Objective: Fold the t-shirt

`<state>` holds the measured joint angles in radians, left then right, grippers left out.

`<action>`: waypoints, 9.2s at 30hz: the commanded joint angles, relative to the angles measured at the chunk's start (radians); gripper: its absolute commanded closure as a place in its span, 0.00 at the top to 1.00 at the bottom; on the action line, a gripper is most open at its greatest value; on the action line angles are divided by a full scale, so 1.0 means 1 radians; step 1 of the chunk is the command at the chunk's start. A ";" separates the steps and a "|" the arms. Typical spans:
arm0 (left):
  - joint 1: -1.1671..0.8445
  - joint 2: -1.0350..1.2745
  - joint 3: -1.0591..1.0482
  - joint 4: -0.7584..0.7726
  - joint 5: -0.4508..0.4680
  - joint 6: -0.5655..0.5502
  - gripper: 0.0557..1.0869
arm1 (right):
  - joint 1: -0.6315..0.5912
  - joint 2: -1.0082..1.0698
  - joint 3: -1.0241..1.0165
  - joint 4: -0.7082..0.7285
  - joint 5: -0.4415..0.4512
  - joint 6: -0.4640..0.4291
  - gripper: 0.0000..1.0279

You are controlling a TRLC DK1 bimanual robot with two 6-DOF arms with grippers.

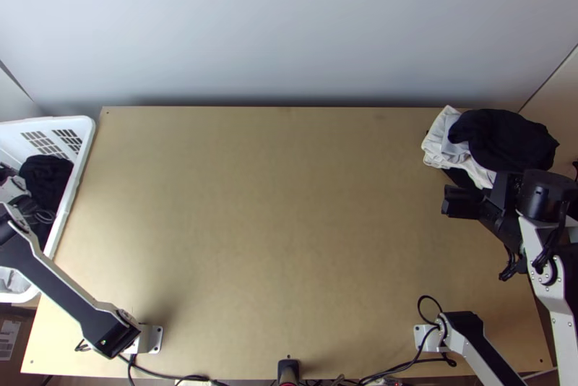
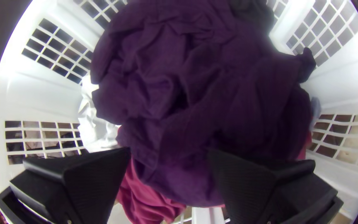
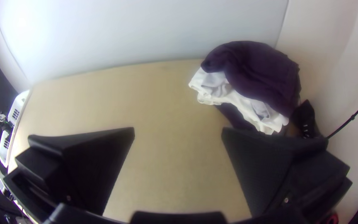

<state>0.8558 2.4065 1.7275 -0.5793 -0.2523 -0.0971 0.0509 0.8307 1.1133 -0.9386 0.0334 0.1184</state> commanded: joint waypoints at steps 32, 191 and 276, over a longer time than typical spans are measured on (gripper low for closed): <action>0.003 -0.483 0.184 -0.142 0.320 -0.095 0.04 | -0.060 -0.015 0.034 -0.034 -0.069 -0.014 0.95; -1.121 -0.693 -0.103 -0.232 0.515 0.089 0.04 | -0.102 -0.074 0.039 -0.085 -0.280 0.044 0.95; -1.724 -0.435 0.500 -0.387 0.400 0.040 0.41 | 0.251 0.360 0.229 -0.006 -0.388 -0.111 0.03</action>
<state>-0.9443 1.9938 2.2456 -0.9489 0.1448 -0.0704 0.3351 1.1030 1.2278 -0.9569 -0.3622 0.0093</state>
